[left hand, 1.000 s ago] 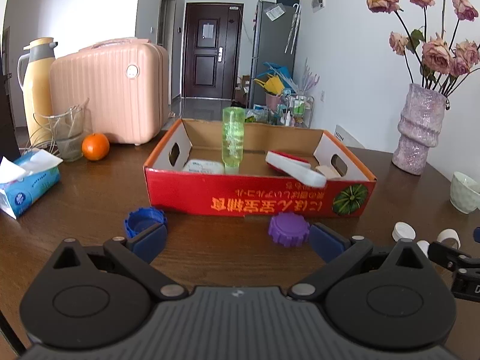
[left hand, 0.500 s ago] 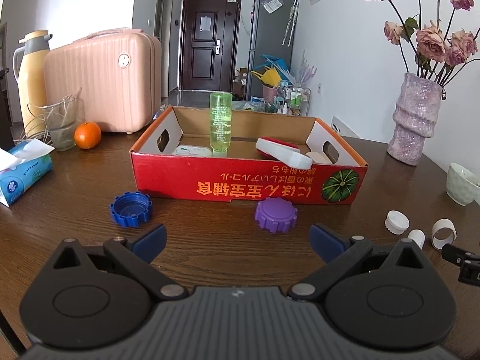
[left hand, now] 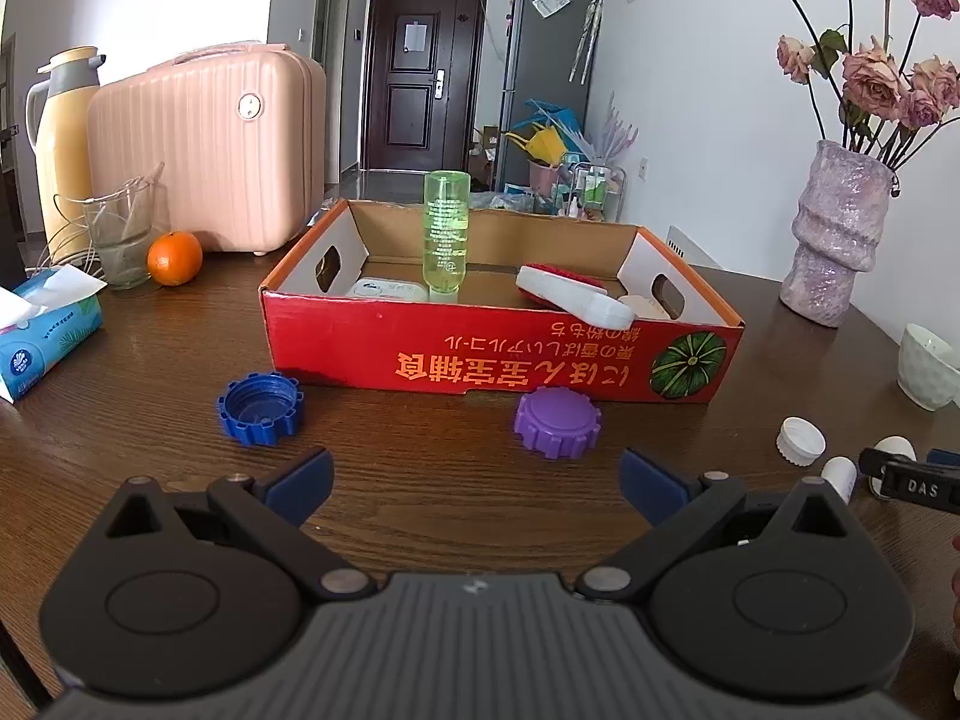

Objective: Organize rigid objects
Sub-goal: 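Move the right tool to the white tape roll and grasp it, then grasp the white round disc with left tool while right tool holds the tape roll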

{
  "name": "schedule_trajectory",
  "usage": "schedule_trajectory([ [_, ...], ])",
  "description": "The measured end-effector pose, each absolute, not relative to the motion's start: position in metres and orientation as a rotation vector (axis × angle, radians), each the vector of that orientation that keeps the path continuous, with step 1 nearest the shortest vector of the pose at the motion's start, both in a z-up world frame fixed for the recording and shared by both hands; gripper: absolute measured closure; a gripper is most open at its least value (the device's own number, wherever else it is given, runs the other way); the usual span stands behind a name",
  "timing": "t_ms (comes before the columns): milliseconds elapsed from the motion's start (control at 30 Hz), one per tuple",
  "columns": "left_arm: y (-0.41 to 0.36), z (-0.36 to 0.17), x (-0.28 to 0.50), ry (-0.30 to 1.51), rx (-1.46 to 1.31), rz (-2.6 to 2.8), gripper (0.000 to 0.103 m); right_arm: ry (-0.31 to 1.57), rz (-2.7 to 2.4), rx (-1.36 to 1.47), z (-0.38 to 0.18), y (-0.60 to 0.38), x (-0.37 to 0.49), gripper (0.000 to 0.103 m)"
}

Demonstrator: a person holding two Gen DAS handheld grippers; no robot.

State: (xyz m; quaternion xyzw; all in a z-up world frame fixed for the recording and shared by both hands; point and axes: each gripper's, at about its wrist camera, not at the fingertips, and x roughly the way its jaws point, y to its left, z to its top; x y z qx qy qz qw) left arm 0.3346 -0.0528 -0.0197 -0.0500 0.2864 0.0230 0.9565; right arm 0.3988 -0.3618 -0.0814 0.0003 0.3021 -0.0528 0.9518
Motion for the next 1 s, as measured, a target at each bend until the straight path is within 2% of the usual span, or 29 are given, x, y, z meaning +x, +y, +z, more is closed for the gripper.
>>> schedule_trajectory([
  [33, -0.053, -0.02, 0.335, 0.583, -0.101, 0.047, 0.0, 0.626, -0.107, -0.003, -0.083, -0.361, 0.403, 0.019],
  [67, -0.053, -0.021, 0.335, 0.584, -0.1, 0.047, 0.0, 0.641, -0.105, -0.006, -0.085, -0.361, 0.406, 0.027],
  [100, -0.053, -0.021, 0.336, 0.586, -0.098, 0.048, 0.0, 0.659, -0.101, -0.006, -0.087, -0.36, 0.409, 0.037],
  [133, -0.053, -0.022, 0.336, 0.587, -0.098, 0.047, 0.0, 0.676, -0.089, 0.003, -0.089, -0.361, 0.411, 0.054],
  [167, -0.053, -0.022, 0.336, 0.589, -0.098, 0.045, 0.0, 0.672, -0.086, 0.012, -0.088, -0.361, 0.411, 0.056],
  [600, -0.067, -0.026, 0.336, 0.609, -0.079, 0.0, 0.0, 0.545, -0.067, 0.007, -0.071, -0.353, 0.382, 0.056],
  [1000, -0.107, -0.038, 0.339, 0.679, -0.051, -0.076, 0.0, 0.504, -0.013, -0.005, -0.059, -0.339, 0.358, 0.056],
])
